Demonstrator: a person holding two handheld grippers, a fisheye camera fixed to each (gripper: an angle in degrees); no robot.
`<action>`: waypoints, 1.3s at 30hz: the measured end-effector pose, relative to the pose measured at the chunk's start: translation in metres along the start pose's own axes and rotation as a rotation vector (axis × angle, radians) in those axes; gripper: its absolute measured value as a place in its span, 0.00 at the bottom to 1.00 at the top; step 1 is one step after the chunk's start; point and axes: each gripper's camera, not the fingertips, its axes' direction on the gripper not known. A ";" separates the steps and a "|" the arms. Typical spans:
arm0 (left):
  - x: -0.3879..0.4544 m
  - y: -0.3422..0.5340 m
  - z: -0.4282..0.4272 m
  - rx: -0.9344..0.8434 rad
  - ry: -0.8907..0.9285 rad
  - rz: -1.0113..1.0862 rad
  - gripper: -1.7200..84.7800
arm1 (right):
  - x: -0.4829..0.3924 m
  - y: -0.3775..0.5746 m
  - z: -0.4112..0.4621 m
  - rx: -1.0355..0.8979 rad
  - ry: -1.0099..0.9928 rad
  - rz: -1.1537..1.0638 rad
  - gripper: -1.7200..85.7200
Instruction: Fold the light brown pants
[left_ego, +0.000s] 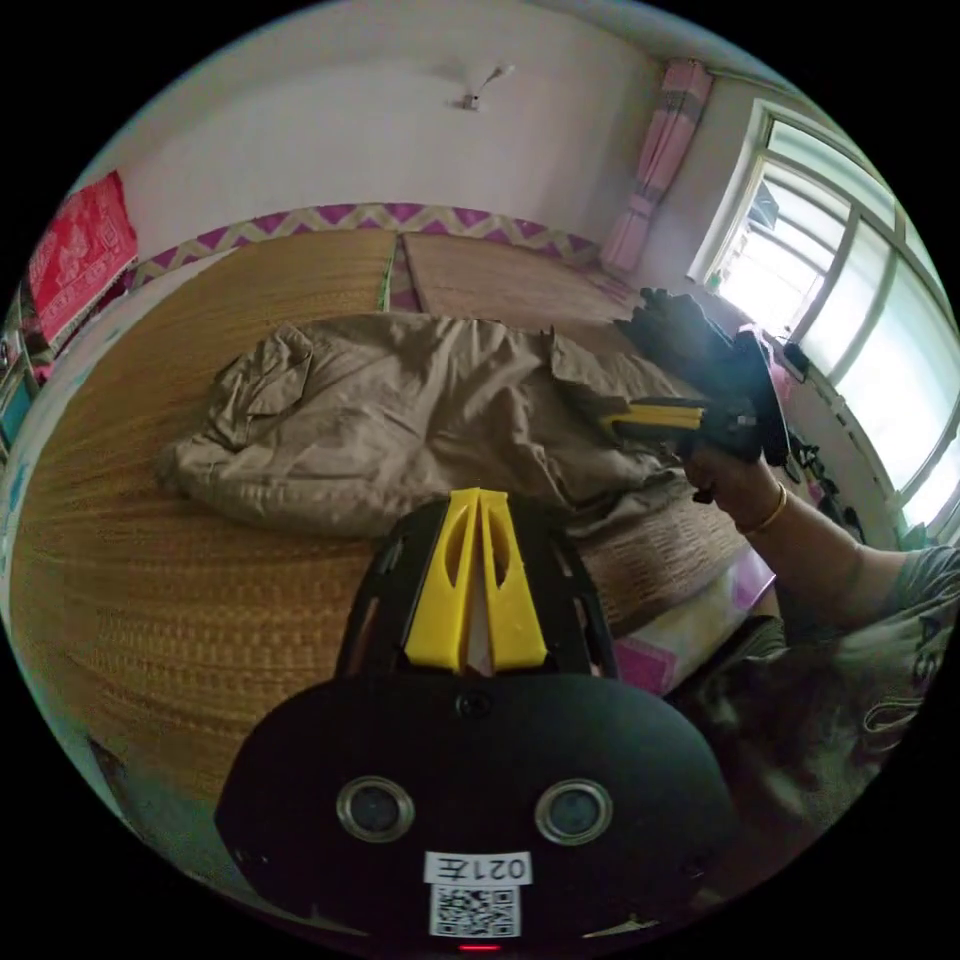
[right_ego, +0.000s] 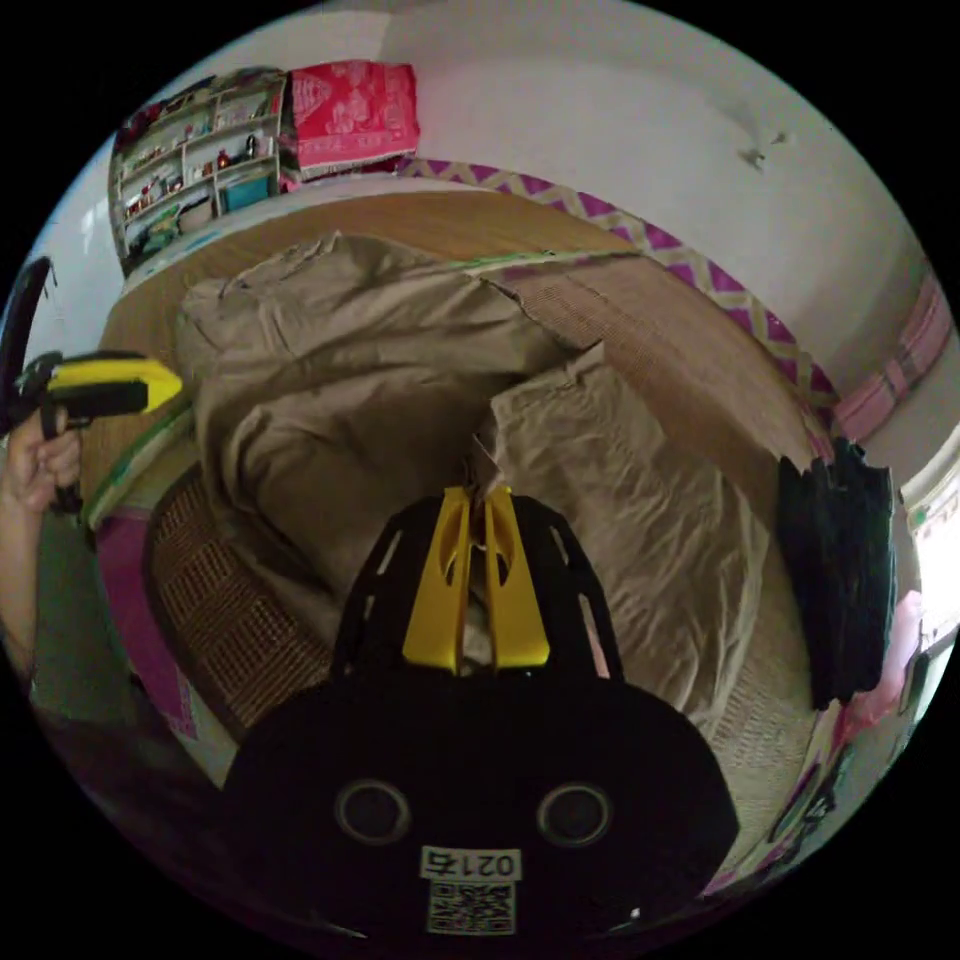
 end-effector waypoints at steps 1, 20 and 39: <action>-0.011 0.010 -0.011 0.013 0.015 -0.021 0.01 | -0.003 0.004 -0.007 0.026 -0.009 0.013 0.02; -0.282 0.072 -0.090 0.288 0.185 -0.900 0.17 | 0.100 0.137 -0.094 0.161 -0.149 0.109 0.12; -0.293 0.010 -0.090 0.198 0.207 -0.862 0.15 | 0.356 0.348 -0.166 0.128 -0.404 0.630 0.09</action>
